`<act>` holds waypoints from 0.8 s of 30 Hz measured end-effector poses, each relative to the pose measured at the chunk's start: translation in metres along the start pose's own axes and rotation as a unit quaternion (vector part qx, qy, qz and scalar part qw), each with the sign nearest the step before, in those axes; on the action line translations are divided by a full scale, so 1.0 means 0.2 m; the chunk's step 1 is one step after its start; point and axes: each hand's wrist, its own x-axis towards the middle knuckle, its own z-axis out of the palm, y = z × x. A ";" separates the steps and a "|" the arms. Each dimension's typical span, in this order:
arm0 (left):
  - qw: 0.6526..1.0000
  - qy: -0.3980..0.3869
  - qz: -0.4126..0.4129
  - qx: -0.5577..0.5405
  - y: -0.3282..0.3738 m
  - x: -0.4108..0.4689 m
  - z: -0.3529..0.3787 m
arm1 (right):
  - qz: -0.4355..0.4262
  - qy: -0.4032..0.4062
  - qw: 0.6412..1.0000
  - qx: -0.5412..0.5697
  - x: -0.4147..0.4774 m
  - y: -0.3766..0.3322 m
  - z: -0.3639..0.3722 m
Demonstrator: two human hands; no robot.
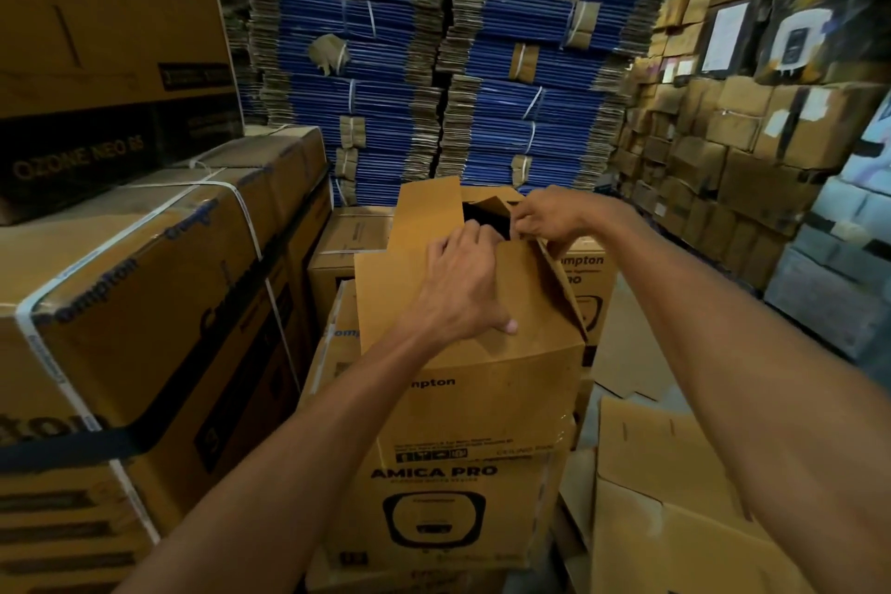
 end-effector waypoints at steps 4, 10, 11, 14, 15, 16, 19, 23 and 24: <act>0.993 0.101 0.064 0.021 0.05 -0.11 -0.01 | -0.016 -0.030 0.999 0.041 -0.01 0.05 -0.05; 0.971 0.211 0.086 0.066 0.09 -0.19 0.02 | -0.028 -0.024 0.999 0.026 0.00 0.08 -0.06; 0.968 0.223 0.092 0.074 0.09 -0.19 0.02 | -0.031 -0.017 0.999 0.018 0.00 0.08 -0.05; 0.962 0.242 0.097 0.081 0.11 -0.23 0.02 | -0.040 0.015 0.999 -0.001 0.01 0.10 -0.04; 0.959 0.248 0.110 0.079 0.13 -0.24 0.02 | -0.042 0.021 0.999 0.003 0.01 0.11 -0.03; 0.955 0.252 0.135 0.078 0.16 -0.26 0.02 | -0.041 0.015 0.999 0.017 0.01 0.10 -0.01; 0.947 0.236 0.190 0.108 0.26 -0.30 0.00 | -0.046 -0.001 0.999 -0.015 0.05 0.03 0.08; 0.970 0.157 0.127 0.137 0.23 -0.35 -0.06 | -0.053 -0.096 0.992 -0.055 0.09 -0.01 0.19; 0.973 0.136 0.118 0.147 0.20 -0.36 -0.08 | -0.056 -0.131 0.987 -0.070 0.09 -0.01 0.22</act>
